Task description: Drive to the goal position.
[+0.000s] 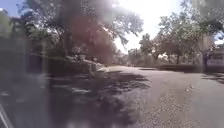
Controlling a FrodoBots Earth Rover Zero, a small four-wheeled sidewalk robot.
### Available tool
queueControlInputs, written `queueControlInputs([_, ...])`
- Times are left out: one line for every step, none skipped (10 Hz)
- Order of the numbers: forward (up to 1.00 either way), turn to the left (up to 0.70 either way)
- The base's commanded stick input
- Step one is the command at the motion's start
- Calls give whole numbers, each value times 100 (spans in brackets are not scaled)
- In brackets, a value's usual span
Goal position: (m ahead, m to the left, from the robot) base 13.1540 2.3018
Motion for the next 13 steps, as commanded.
queueControlInputs([50,0])
queueControlInputs([50,0])
queueControlInputs([50,0])
queueControlInputs([50,0])
queueControlInputs([50,0])
queueControlInputs([50,0])
queueControlInputs([50,0])
queueControlInputs([50,0])
queueControlInputs([50,0])
queueControlInputs([50,0])
queueControlInputs([50,0])
queueControlInputs([50,0])
queueControlInputs([50,0])
